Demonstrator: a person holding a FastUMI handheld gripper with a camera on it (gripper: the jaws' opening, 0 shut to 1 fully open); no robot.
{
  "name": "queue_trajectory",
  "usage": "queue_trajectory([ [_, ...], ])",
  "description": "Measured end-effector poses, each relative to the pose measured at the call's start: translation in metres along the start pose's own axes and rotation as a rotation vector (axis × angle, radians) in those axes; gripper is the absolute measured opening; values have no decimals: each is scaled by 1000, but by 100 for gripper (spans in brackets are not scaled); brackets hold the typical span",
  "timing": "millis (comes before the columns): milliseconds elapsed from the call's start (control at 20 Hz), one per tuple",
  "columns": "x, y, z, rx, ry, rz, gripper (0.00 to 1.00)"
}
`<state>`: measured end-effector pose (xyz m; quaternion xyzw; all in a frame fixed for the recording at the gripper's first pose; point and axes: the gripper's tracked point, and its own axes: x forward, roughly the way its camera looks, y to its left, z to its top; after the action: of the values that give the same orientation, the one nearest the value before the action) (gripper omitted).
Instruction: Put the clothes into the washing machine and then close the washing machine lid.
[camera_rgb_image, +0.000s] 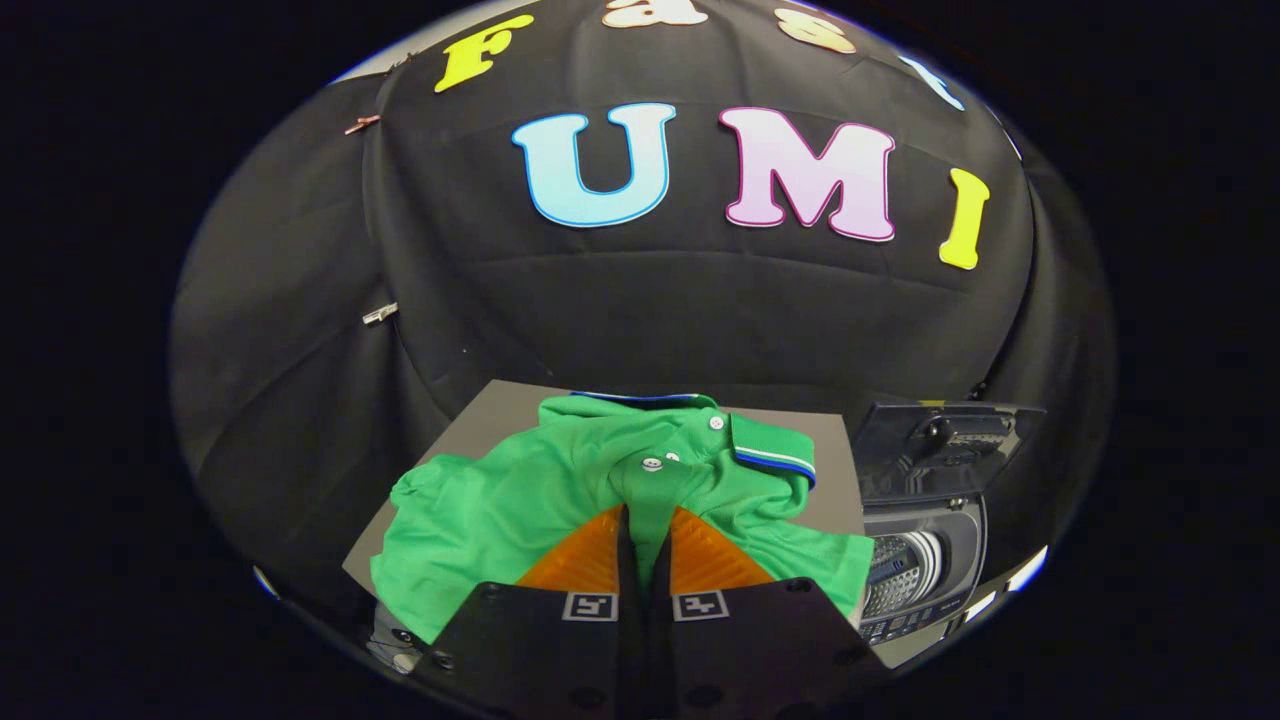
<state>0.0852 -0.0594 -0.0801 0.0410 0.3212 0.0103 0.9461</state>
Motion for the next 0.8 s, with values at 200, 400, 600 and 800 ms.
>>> queue_trajectory([
  [200, -25, -44, 16, -37, -31, -51, 5],
  [400, -48, -95, 25, -4, -47, -99, 5],
  [600, -63, -131, 24, 18, -76, -67, 5],
  [800, -73, -181, 15, 53, -71, -53, 5],
])
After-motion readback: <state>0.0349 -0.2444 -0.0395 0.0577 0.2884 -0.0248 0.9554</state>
